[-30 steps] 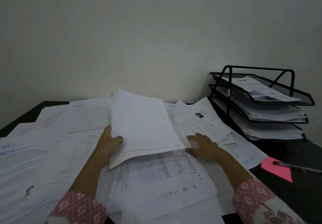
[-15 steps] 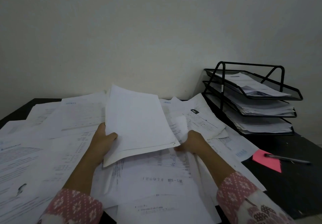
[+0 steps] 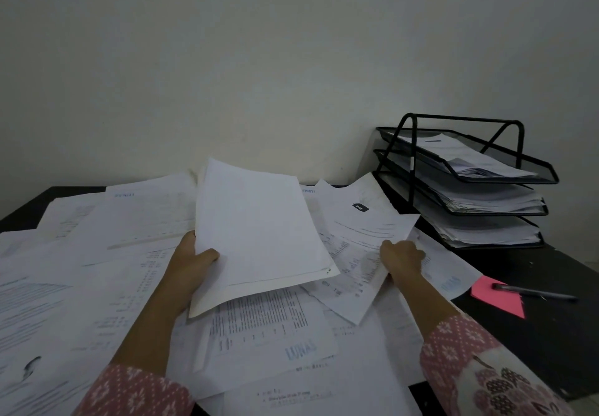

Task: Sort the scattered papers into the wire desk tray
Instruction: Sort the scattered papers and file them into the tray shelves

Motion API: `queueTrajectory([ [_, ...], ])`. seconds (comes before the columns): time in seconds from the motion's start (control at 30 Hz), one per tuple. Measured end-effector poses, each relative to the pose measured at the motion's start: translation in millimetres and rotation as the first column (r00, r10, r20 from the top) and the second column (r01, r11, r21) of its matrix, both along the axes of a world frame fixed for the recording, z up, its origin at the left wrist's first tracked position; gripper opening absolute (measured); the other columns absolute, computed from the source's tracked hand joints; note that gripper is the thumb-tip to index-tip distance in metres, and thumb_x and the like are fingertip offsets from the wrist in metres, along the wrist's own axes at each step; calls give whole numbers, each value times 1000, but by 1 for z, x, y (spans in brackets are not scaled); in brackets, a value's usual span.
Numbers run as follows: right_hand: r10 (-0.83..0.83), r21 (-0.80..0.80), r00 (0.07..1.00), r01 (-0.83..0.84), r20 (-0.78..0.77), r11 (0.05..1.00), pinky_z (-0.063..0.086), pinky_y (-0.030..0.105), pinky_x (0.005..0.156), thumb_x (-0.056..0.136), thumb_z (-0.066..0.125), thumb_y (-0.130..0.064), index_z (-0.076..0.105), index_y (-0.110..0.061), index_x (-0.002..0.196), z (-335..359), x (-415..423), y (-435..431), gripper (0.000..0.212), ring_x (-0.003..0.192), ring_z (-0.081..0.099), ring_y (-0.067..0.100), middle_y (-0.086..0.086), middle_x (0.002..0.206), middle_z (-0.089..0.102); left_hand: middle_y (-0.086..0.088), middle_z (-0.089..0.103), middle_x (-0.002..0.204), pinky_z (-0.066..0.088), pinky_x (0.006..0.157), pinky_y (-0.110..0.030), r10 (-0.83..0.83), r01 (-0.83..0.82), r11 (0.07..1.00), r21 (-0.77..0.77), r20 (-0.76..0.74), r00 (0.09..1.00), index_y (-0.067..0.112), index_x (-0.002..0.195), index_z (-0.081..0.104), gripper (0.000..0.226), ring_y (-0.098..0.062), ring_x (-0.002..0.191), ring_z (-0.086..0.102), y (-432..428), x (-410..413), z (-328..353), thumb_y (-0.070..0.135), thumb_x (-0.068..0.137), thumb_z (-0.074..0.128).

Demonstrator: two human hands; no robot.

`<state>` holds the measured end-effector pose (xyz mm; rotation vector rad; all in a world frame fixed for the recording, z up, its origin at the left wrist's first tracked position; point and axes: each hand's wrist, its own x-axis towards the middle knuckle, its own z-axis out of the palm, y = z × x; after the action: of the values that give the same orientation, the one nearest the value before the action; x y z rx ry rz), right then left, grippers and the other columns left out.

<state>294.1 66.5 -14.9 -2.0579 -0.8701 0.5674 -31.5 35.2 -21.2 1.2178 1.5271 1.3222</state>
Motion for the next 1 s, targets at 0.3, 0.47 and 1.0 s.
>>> queueTrajectory([
  [0.3, -100, -61, 980, 91, -172, 994, 41, 47, 103, 82, 67, -7, 21, 1, 138, 5, 0, 23, 73, 123, 45, 35, 22, 137, 39, -1, 51, 114, 38, 83, -32, -19, 19, 1000, 8, -8, 1000, 15, 132, 43, 44, -20, 100, 49, -1, -2, -2, 3, 91, 51],
  [0.47, 50, 211, 993, -27, -104, 977, 48, 29, 70, 85, 46, 3, 54, -1, 112, 11, 7, 28, 28, 101, 58, 32, 12, 108, 59, -1, 53, 114, 40, 85, -32, -32, 32, 999, 4, -7, 999, 16, 130, 44, 42, -21, 101, 51, 1, -2, -2, 3, 90, 51],
  [1.0, 438, -23, 839, -470, -324, 883, 52, 31, 62, 89, 59, -2, 59, -3, 93, 27, 1, 3, 4, 68, 59, 22, 14, 84, 63, 7, 57, 95, 43, 65, -20, -122, 122, 992, -10, -55, 991, 24, 110, 48, 29, -6, 80, 54, -9, 21, 2, 3, 90, 51],
])
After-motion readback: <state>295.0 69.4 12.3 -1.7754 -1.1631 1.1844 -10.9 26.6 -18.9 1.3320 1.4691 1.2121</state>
